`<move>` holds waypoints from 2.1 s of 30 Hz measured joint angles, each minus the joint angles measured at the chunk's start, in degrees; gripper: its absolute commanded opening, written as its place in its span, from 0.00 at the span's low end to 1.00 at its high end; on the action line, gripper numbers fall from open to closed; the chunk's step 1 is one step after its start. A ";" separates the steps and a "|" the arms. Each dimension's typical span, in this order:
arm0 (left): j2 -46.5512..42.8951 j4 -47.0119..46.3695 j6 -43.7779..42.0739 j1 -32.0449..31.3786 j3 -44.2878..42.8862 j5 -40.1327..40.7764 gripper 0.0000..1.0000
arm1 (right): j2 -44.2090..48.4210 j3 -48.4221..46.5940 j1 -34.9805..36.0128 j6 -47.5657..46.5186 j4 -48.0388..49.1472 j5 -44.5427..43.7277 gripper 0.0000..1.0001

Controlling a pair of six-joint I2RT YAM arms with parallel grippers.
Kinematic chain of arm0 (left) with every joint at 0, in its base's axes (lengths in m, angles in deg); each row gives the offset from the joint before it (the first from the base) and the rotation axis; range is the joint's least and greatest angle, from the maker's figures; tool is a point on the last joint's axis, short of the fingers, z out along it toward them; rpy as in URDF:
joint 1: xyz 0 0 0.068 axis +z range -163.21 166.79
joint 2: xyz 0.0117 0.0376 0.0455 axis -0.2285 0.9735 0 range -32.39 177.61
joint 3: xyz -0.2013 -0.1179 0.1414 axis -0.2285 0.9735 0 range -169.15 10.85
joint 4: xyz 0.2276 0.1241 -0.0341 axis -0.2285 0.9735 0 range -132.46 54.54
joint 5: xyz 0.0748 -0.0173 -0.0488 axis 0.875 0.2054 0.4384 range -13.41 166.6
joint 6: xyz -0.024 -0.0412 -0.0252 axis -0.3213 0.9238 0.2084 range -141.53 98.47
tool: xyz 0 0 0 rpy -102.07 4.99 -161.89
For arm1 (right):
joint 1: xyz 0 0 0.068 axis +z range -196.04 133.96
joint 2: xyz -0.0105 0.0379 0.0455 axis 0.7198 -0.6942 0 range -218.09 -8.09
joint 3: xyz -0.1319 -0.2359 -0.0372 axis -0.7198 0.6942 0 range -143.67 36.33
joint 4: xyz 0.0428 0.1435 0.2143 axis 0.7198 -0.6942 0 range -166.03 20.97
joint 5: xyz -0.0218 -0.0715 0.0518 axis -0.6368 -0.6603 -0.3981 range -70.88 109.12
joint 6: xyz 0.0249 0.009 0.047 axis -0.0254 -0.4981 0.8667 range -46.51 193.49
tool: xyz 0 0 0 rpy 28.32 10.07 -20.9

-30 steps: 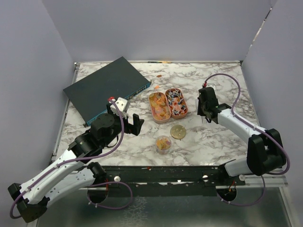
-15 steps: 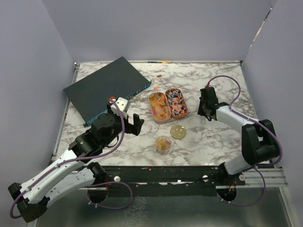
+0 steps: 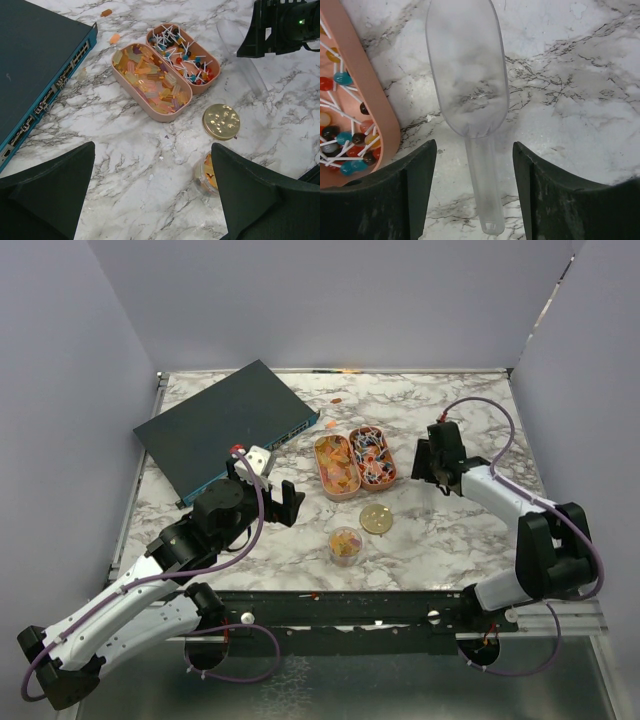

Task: Pack the candies
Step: Place the spatula at the center of the board, then pick up the bottle lid at the center of the board.

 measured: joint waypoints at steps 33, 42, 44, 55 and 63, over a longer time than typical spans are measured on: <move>0.26 0.00 -0.02 0.00 0.00 0.00 0.99 | 3.52 -2.43 20.61 0.22 -10.58 6.34 1.00; 0.31 0.00 -0.02 0.00 0.00 0.02 0.99 | -3.08 -2.43 23.85 1.57 -10.51 6.34 1.00; 0.31 0.00 -0.02 0.00 0.00 0.02 0.99 | -3.80 -2.43 24.20 1.77 -10.54 6.34 1.00; 0.31 0.00 -0.02 0.00 0.00 0.04 0.99 | -5.88 -2.43 25.51 1.81 -10.43 6.36 1.00; 0.31 0.02 -0.02 0.00 0.00 0.04 0.99 | -7.08 -2.45 25.88 1.88 -10.56 5.73 0.92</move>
